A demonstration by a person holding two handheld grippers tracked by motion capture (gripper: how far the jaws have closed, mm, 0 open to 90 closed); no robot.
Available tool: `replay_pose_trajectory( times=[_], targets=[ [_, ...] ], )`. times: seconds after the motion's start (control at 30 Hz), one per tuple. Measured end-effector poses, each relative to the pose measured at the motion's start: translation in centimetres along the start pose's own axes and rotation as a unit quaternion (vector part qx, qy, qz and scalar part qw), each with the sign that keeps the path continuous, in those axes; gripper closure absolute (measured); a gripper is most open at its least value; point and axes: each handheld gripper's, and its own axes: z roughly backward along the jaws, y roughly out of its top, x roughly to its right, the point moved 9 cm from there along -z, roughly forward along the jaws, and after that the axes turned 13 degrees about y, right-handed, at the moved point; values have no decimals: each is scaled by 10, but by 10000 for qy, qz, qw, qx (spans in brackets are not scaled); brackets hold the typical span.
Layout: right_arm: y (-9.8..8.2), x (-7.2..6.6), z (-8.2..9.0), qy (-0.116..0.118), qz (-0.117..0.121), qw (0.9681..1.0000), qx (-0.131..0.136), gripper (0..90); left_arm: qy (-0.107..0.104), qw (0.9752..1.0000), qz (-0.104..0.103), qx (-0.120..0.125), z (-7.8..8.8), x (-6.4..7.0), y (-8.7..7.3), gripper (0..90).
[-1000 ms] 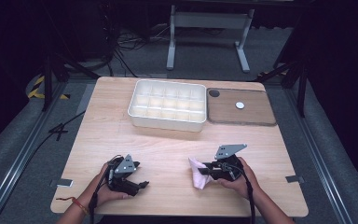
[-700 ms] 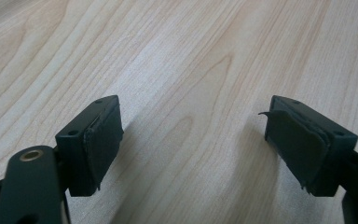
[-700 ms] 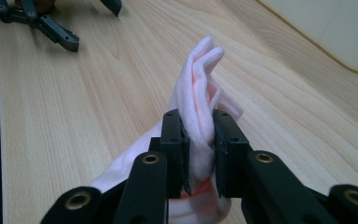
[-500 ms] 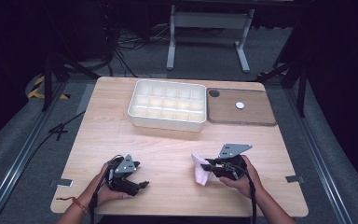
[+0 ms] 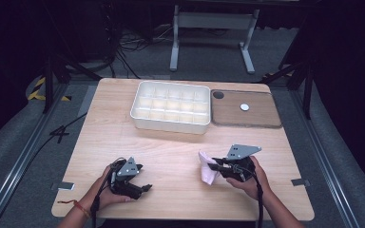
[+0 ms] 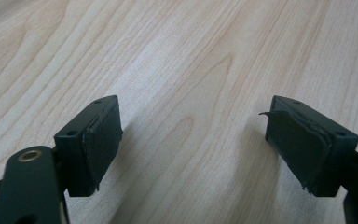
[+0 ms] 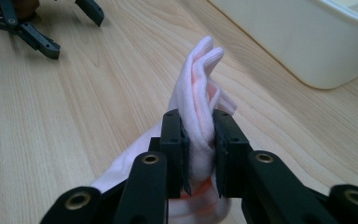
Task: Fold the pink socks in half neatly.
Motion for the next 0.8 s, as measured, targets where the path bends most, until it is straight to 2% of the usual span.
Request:
replay_pose_trajectory(
  times=[0.53, 0.8],
  targets=[
    [9, 5, 9, -167, 100, 9997, 124, 766, 0, 10000, -1, 4, 0, 0, 0, 187],
    [17, 12, 15, -300, 144, 9993, 144, 766, 0, 10000, -2, 5, 0, 0, 0, 187]
  ],
)
